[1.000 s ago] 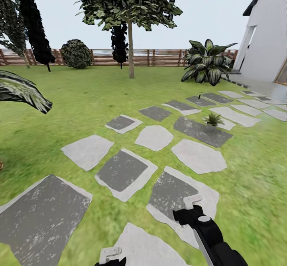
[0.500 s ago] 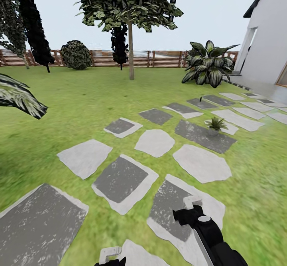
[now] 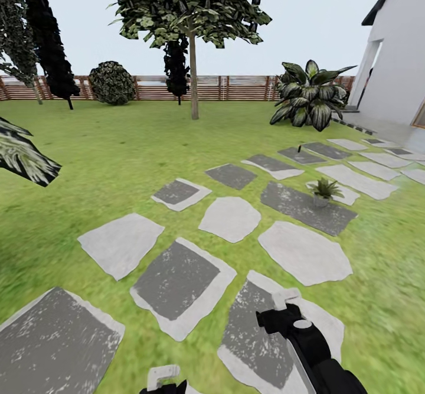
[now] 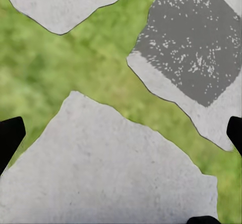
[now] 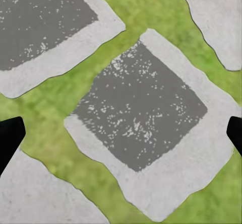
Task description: Pick up the pesticide atomizer in the garden and spray insectifuge to fully cover both potted plants in the garden.
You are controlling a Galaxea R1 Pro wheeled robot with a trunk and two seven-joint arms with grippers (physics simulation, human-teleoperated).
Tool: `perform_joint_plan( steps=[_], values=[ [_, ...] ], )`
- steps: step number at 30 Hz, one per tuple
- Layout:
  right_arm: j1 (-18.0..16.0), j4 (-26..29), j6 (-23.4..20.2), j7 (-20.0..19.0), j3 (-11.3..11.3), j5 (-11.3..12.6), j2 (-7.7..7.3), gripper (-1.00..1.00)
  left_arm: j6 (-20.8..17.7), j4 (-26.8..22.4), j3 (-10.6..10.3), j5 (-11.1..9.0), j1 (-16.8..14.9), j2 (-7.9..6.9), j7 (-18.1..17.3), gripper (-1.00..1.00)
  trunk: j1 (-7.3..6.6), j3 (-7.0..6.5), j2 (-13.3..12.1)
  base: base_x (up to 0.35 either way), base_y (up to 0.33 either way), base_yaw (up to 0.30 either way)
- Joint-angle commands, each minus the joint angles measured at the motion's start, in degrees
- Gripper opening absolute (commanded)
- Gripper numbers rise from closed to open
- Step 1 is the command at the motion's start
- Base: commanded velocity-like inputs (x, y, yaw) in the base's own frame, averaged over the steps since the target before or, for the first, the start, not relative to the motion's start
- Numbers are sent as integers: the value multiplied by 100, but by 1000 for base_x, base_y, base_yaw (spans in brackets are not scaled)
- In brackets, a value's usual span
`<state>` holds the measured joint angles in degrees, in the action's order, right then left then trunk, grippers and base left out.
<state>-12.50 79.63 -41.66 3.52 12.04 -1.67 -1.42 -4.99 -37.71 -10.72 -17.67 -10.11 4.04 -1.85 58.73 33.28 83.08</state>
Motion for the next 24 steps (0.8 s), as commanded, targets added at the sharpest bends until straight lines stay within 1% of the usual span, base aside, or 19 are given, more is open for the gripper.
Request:
perform_joint_plan(
  steps=[1,24],
  values=[
    [-2,0,0,0,0,0,1,100,-1,0,0,0,0,0,0,100,0,0,0,320,0,0],
    [-3,-6,0,0,7,0,2,100,6,0,0,0,0,0,0,100,0,0,0,320,0,0]
  ],
)
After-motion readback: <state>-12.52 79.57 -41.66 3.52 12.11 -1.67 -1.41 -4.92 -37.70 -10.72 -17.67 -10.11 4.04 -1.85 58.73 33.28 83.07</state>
